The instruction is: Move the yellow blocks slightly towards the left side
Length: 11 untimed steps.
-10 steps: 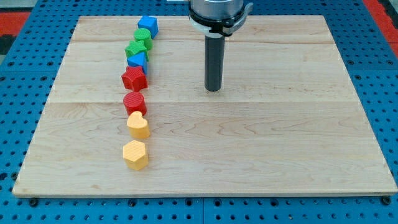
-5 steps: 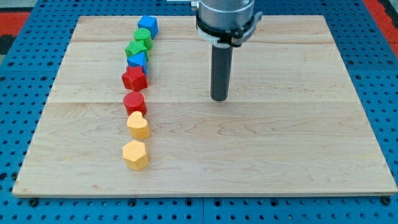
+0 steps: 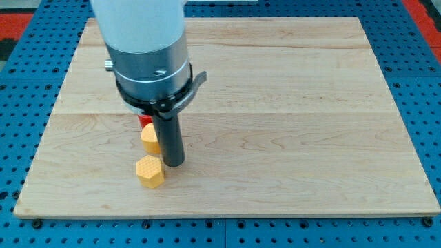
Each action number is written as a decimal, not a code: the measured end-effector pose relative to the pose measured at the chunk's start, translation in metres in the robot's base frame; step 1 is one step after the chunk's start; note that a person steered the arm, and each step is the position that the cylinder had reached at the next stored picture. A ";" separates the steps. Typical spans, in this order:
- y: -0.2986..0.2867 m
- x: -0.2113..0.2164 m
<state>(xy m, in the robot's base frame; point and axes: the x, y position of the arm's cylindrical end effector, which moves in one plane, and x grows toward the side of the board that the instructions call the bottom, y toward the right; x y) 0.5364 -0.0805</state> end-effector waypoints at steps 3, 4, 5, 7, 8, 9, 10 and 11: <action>0.007 0.051; 0.001 0.051; -0.014 0.051; -0.012 0.051; 0.020 0.024; 0.020 -0.015; 0.007 -0.017; 0.002 -0.017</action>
